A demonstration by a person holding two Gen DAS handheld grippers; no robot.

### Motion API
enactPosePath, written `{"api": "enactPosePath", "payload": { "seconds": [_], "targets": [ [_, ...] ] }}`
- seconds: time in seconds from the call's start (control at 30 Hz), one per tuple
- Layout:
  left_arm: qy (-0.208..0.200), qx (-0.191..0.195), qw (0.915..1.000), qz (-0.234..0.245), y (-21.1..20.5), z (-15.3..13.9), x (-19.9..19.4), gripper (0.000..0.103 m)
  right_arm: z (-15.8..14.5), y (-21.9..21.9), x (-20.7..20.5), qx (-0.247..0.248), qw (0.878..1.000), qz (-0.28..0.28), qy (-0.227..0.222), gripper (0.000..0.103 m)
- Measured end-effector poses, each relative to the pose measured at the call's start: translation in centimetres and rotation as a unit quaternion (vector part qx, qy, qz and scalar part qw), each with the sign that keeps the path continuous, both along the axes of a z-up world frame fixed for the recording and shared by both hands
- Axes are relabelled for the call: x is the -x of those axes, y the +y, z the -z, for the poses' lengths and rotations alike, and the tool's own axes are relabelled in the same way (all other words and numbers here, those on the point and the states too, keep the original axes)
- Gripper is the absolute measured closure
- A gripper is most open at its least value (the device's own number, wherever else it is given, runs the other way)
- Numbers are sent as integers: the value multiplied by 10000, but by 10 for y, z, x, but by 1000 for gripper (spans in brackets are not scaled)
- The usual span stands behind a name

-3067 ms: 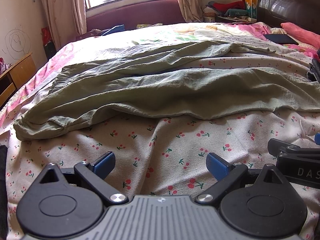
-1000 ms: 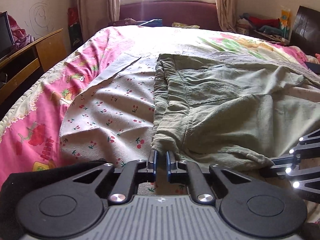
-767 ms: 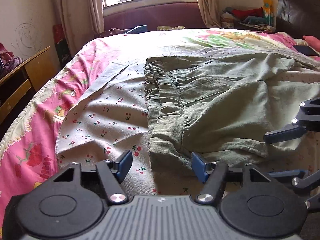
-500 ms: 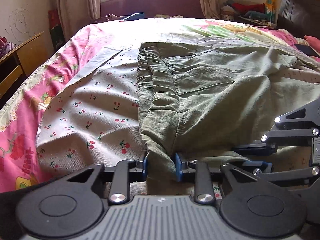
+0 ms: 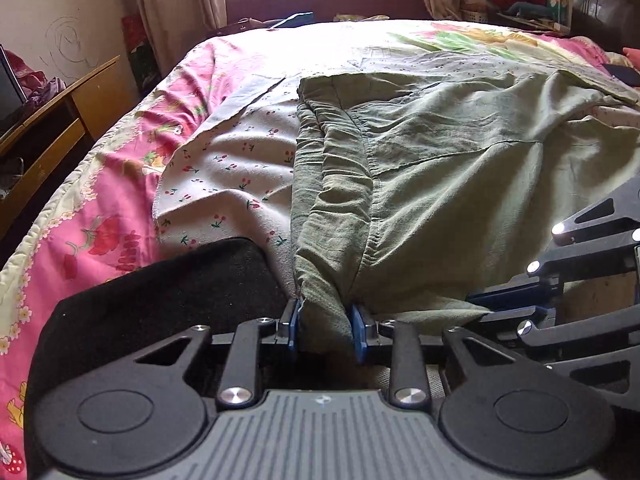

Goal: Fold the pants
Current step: 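Open both grippers to release the pants and lift the tools away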

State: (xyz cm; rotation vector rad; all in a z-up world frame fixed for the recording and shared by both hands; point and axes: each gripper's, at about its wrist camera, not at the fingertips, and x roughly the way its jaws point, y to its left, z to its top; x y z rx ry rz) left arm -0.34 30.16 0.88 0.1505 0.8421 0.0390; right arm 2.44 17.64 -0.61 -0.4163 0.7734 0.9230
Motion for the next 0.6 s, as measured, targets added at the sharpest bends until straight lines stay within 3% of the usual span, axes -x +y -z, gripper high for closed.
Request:
{"api": "enactPosePath", "payload": {
  "seconds": [0.1, 0.23, 0.37, 0.43, 0.5, 0.6],
  "targets": [
    [-208, 135, 9997, -90, -2, -16, 6, 57, -27, -27, -1, -500, 9983, 294, 10, 82],
    [-467, -331, 9982, -184, -14, -36, 17, 57, -52, -94, -5, -926, 9883, 1210, -43, 79],
    [-723, -468, 9963, 49, -43, -54, 25, 57, -53, -186, -17, -984, 9564, 2749, 67, 79],
    [-805, -372, 9956, 300, -68, -60, 23, 57, -45, -242, -18, -899, 9290, 3587, 125, 79],
    [-805, -149, 9944, 662, -101, -61, 15, 56, -34, -302, -17, -879, 8899, 4468, 280, 79],
    [-736, 182, 9880, 1345, -165, -51, -4, 55, -20, -390, -4, -1218, 8122, 5686, 481, 76]
  ]
}}
